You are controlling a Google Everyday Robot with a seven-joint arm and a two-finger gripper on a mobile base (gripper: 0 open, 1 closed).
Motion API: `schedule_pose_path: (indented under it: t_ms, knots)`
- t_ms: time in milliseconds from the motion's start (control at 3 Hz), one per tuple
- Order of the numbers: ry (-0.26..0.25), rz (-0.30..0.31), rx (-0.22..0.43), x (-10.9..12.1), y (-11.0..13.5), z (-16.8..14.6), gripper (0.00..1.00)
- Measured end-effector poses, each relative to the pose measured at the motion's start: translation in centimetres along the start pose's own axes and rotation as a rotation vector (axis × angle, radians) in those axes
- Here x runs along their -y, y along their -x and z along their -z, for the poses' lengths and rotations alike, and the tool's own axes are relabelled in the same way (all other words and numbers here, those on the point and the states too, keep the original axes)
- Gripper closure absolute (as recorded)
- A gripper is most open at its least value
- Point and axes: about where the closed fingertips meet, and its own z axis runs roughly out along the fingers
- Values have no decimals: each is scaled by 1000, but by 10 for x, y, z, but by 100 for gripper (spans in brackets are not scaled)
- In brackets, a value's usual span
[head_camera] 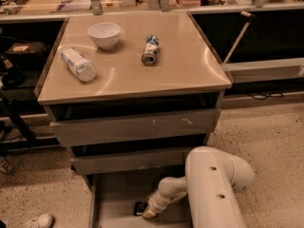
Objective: Pick rxbar blueberry from bottom drawer and place on counter
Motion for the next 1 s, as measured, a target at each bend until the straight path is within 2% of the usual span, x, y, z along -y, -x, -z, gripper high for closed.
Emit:
schedule_pose_path:
  t_ms: [333,667,1000]
  knots:
    - [0,0,0,0,0,0,100]
    - [0,0,0,-1,3,5,100]
    - [-16,-41,7,-1,13,25,100]
